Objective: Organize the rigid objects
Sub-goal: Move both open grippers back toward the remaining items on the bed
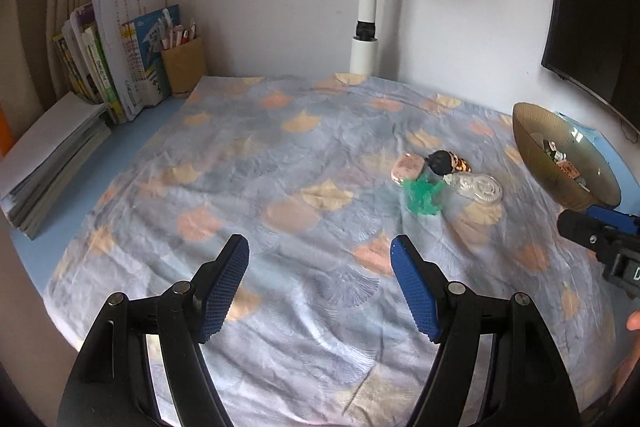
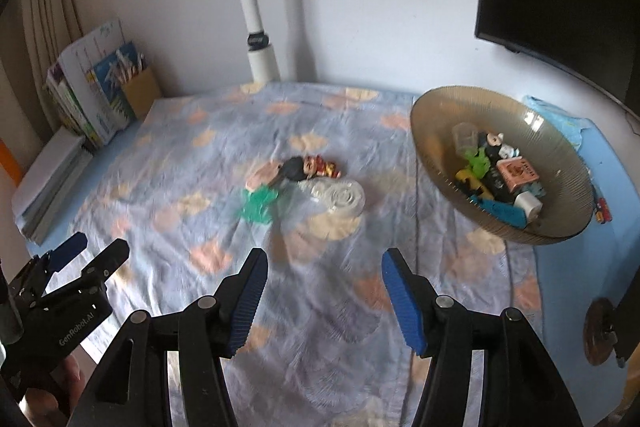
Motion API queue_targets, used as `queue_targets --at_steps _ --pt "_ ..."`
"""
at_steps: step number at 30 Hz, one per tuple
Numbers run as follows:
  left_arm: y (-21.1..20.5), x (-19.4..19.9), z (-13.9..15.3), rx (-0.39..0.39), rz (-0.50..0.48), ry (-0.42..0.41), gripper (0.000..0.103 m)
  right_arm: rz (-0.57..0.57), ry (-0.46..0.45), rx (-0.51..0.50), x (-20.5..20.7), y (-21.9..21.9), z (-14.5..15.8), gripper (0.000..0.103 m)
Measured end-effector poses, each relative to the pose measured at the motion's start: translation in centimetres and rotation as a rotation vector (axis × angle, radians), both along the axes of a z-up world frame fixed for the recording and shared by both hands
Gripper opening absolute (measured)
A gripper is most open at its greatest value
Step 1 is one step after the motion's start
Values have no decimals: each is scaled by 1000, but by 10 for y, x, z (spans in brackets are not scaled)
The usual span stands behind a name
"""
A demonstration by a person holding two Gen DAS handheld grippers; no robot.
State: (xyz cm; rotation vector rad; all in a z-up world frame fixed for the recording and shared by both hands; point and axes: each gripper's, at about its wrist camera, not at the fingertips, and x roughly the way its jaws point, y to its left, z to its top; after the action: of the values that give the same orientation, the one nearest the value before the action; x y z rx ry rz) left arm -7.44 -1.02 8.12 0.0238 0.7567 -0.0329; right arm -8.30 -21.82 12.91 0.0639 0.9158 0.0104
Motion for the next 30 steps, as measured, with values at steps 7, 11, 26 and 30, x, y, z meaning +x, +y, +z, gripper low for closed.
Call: queue_targets --at_steps 7,11,26,30 --pt "-10 5 -7 3 -25 28 72 -20 32 -5 4 -3 -12 58" --pt "-14 6 -9 7 -31 33 72 -43 59 8 8 -10 -21 58" --pt "-25 12 -22 16 -54 69 72 -87 115 22 10 -13 -59 59" --pt "-30 14 -33 17 -63 91 72 -137 130 84 9 -22 -85 59"
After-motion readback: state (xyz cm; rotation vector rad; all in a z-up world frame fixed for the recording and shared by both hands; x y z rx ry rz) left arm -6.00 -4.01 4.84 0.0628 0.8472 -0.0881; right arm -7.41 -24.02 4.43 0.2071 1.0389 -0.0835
